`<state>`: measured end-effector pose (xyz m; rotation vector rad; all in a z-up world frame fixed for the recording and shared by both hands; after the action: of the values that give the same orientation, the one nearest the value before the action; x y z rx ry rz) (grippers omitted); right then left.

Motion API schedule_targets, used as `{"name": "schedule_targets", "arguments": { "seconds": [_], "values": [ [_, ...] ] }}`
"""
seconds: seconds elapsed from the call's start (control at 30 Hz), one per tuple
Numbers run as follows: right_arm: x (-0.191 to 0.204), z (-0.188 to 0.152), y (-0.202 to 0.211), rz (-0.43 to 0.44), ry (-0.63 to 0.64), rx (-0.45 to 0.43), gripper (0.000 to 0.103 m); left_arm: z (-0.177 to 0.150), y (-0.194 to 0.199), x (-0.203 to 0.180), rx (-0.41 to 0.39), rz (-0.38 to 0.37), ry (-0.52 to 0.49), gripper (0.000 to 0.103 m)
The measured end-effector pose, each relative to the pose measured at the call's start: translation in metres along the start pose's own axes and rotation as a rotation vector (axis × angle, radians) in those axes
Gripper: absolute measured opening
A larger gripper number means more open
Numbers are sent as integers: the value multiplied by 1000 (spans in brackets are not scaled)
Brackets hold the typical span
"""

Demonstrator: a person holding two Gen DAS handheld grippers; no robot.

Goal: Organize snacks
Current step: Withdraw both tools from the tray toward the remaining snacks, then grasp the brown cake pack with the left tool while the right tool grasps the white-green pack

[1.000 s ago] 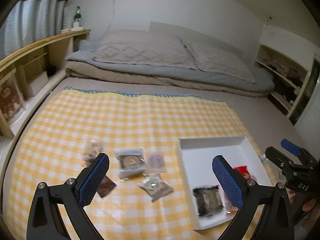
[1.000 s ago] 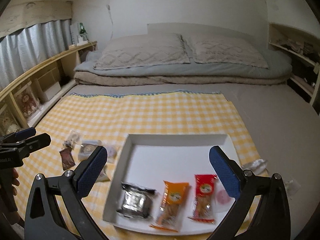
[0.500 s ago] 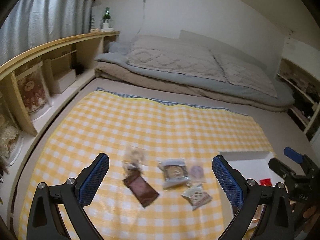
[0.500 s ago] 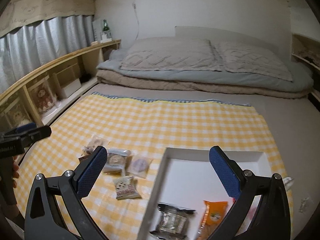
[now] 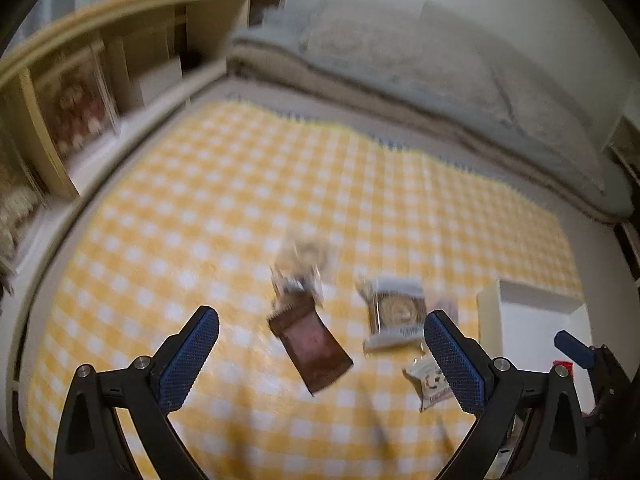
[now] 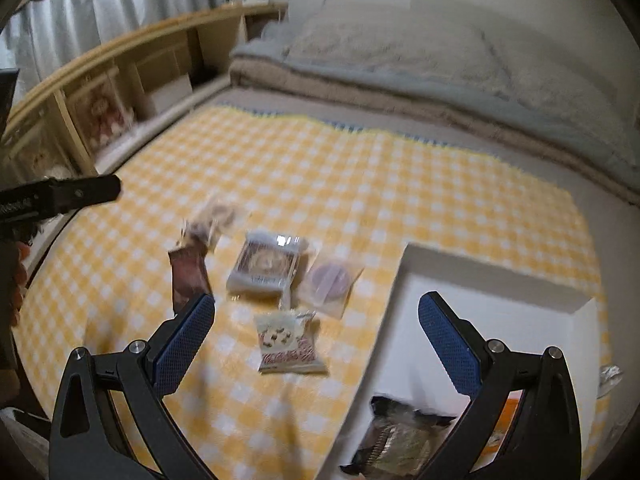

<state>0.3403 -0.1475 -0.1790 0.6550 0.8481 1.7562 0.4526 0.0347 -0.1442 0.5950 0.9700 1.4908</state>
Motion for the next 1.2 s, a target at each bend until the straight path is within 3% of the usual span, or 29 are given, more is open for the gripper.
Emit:
{"name": "schedule_targets", "arguments": {
  "seconds": [0.17,0.37,0.7,0.83,0.93,1.2],
  "values": [
    [3,-8,-28,23,-18,94,98,3,-41,-17,84,23,27,98],
    [26,-20,-57,43,90,179,79,-1,-80,-12,157,24,110,95],
    [42,-49,-93,36,173,324,76,-17,-137,17,295,16,322,85],
    [42,-54,-99,42,160,354,68,-18,-150,19,307,39,338,81],
    [42,-56,-103,41,158,372,67,-20,-158,17,315,56,337,77],
    [40,-60,-113,26,143,405,53,-22,-171,14,297,119,344,74]
  ]
}}
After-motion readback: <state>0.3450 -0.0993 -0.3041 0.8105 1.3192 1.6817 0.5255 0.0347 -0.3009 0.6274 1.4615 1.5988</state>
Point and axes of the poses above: each gripper's, at about its wrist camera, not at the fingertips, and y roughly against the way its jaws point, x to its left, z to its top, the point moved 8 cm from there along -y, roughly the way its jaws point, and after that the axes turned 4 degrees about y, right-handed, at the moved point
